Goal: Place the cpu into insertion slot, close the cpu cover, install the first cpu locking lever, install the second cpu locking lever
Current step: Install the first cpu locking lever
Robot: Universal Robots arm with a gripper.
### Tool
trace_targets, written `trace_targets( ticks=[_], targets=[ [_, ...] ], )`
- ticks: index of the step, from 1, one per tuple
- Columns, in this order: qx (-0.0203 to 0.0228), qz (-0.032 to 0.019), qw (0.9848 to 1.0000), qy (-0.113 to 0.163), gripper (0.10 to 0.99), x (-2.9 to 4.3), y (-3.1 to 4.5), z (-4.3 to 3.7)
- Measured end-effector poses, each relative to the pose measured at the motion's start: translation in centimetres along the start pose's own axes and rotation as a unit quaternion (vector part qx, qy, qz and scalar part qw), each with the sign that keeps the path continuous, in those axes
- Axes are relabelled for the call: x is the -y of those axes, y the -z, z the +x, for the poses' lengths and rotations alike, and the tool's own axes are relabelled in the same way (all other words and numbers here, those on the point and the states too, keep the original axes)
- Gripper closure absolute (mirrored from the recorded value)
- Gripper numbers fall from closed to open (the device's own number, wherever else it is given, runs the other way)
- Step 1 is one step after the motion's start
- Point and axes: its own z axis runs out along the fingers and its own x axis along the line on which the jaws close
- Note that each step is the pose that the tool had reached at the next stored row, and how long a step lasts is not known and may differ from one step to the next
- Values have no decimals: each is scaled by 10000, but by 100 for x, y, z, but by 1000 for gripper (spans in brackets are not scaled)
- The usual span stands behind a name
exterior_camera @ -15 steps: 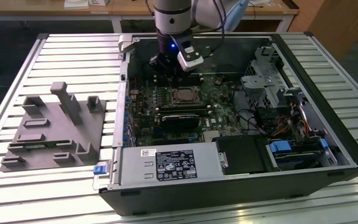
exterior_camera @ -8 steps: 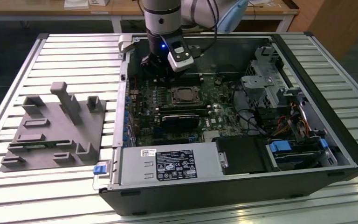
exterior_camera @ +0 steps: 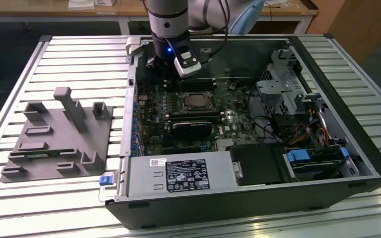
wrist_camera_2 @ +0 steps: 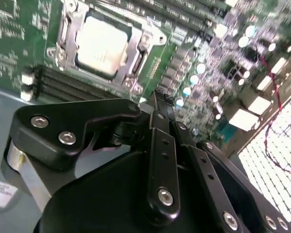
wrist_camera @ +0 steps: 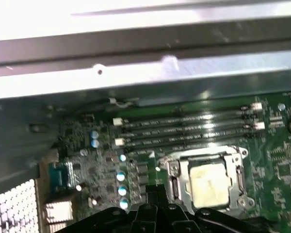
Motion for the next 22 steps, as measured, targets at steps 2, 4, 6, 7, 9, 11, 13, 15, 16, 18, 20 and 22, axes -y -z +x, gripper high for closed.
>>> trace_targets(
  ticks=[2,4,6,7,9,11,13,15,16,18,20,22],
  targets=[
    [-51,-354,9994,13,980,8,3,36],
    [-80,-550,9985,23,980,11,4,51],
    [-92,-636,9979,27,980,12,4,53],
    [-99,-685,9976,28,980,11,4,53],
    [-114,-784,9969,28,980,12,4,53],
    [-118,-820,9966,27,980,11,4,53],
    [-118,-823,9965,27,980,11,4,53],
    [-118,-824,9965,28,980,10,3,39],
    [-119,-823,9965,27,980,7,2,20],
    [-118,-823,9965,28,980,0,-2,-31],
    [-118,-823,9965,27,980,-9,-6,-97],
    [-118,-823,9965,28,980,-20,-12,-178]
  ],
)
